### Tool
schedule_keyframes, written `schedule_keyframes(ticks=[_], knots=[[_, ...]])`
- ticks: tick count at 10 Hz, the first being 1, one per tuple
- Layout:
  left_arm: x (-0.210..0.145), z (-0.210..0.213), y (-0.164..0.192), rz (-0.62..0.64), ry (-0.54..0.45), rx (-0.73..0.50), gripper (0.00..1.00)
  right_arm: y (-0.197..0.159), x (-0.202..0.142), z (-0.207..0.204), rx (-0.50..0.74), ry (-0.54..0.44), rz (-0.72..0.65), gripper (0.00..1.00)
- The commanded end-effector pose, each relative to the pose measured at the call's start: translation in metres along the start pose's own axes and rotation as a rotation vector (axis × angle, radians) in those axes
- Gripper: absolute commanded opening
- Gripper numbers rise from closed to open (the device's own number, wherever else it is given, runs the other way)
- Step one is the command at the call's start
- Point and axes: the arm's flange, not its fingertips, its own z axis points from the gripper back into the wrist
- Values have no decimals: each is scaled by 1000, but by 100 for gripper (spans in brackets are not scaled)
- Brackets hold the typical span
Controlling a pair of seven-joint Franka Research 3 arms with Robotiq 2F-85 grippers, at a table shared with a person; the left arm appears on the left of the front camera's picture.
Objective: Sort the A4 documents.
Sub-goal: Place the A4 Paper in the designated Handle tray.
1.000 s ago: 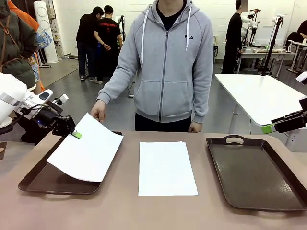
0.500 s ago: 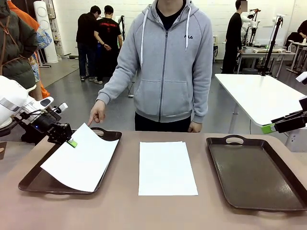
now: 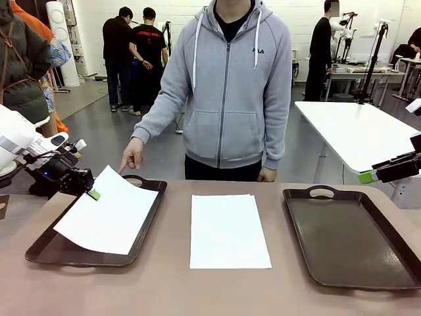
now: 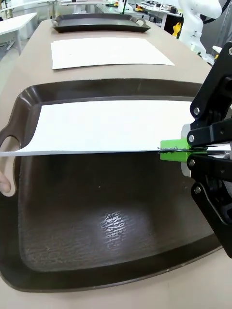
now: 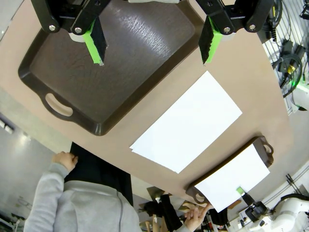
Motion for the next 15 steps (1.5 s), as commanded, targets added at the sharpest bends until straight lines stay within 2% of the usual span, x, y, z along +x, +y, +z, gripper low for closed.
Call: schedule_keyframes(ticks=[1,4,5,6,7,8,9,10,11,12,13,14,15], knots=[[-6,-2,-4,19,-41,15,1,-3,-1,-4,19,-22,9,100],[-5,-4,-5,44,-31,13,1,-3,-1,-4,19,-22,9,100],[-5,-3,-4,38,-24,10,19,-3,-1,-4,19,-22,9,100],[-5,-3,-4,36,-20,9,20,-3,-1,-4,19,-22,9,100],[-5,-3,-4,39,-15,20,38,-3,-1,-4,19,-22,9,100],[-5,-2,-4,42,-12,39,21,-3,-1,-4,19,-22,9,100],[-6,1,-2,44,5,80,57,-3,-1,-4,19,-22,9,100],[-5,6,-1,42,7,118,40,-3,-1,-4,19,-22,9,100],[-5,9,-1,36,13,159,77,-3,-1,-4,19,-22,9,100],[-4,12,-3,25,20,187,59,-3,-1,-4,19,-22,9,100],[-3,14,-5,16,18,188,96,-3,-1,-4,19,-22,9,100],[-3,15,-8,8,17,186,78,-3,-1,-4,19,-22,9,100],[-3,16,-8,3,20,189,100,-3,-1,-4,19,-22,9,100]])
